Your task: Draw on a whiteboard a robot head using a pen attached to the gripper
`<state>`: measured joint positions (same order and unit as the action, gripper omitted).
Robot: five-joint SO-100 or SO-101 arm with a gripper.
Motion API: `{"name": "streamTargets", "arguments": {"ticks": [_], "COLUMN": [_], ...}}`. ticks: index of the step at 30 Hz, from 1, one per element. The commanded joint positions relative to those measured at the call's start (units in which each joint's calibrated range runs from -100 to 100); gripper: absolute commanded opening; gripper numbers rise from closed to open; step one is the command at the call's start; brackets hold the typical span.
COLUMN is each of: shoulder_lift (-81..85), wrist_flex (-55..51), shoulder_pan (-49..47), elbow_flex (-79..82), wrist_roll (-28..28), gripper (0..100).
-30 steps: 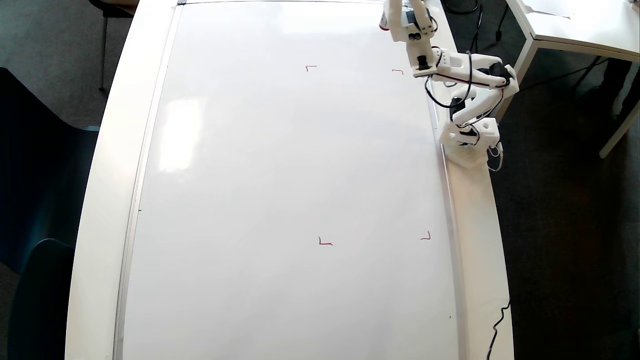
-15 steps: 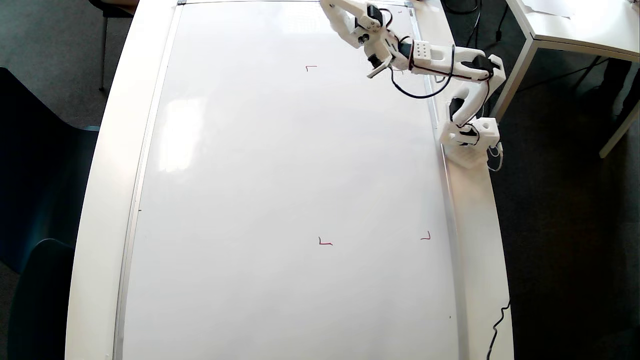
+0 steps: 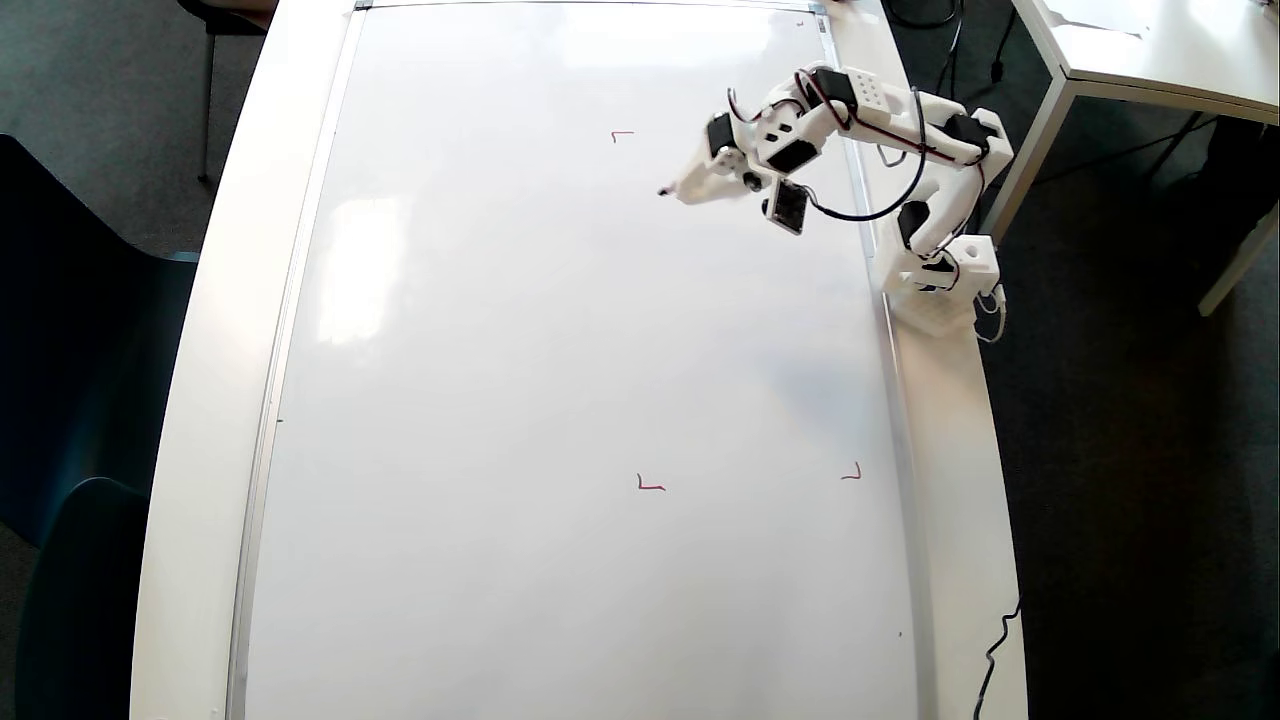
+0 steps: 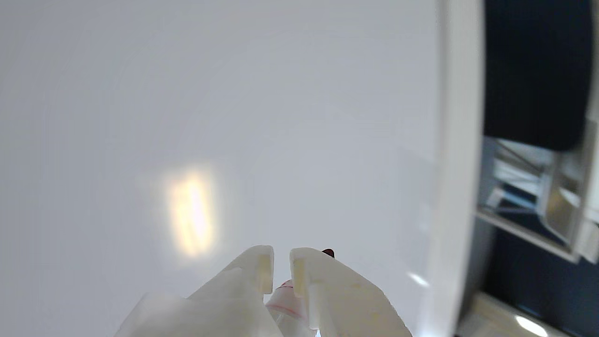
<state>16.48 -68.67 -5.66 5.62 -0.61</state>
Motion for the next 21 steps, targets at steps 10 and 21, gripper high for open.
{"name": "streamTargets", "arguments": {"ticks": [10, 21], "shoulder_lift": [-3.1, -23.06], "wrist_flex": [-26.03, -26.47], "shoulder_pan": [-8.6, -10.29], "elbow_flex": [-4.94, -19.55], "wrist_roll": [-21.43, -23.57], "gripper": [1, 1]}}
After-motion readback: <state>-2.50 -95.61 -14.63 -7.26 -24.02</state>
